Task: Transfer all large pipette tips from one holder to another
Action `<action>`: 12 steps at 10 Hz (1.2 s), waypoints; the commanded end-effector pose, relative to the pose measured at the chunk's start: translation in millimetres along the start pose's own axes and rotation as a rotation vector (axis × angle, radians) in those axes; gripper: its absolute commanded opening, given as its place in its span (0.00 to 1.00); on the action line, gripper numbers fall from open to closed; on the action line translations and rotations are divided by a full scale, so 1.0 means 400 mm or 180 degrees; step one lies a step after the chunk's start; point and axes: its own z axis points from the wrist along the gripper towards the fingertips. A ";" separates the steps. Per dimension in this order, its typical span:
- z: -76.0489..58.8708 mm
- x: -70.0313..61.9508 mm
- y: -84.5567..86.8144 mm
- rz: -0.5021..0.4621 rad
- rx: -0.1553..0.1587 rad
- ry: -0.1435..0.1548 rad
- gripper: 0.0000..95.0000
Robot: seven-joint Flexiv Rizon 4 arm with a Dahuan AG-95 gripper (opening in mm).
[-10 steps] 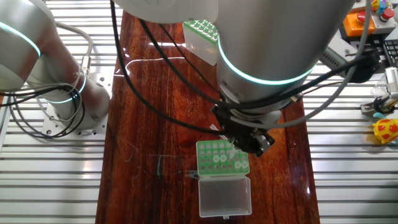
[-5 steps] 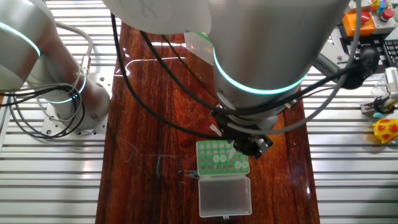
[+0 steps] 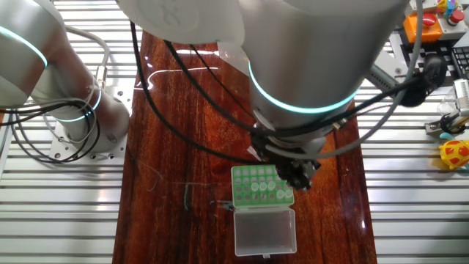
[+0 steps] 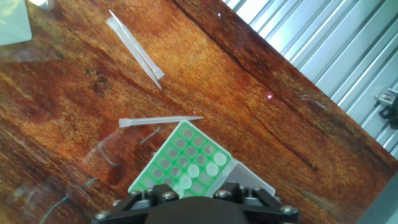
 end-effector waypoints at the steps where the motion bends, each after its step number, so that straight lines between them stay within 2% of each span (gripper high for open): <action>1: -0.014 -0.014 0.035 0.0265 0.0028 0.0006 0.60; 2: -0.014 -0.014 0.035 0.0414 0.0050 0.0024 0.40; 3: -0.014 -0.014 0.035 0.0501 0.0061 0.0030 0.40; 4: -0.014 -0.014 0.035 0.0345 0.0004 0.0004 0.40; 6: -0.014 -0.014 0.035 -0.0139 -0.0090 0.0018 0.40; 7: -0.014 -0.014 0.035 -0.0268 -0.0148 0.0024 0.40; 8: -0.010 -0.027 0.070 -0.0297 -0.0270 0.0000 0.40; 9: 0.002 -0.077 0.161 -0.0134 -0.0246 0.0026 0.60; 10: 0.010 -0.104 0.205 -0.0050 -0.0225 0.0047 0.60; 11: 0.028 -0.165 0.294 0.0151 -0.0186 0.0084 0.60; 12: 0.033 -0.209 0.370 0.0386 -0.0139 0.0114 0.60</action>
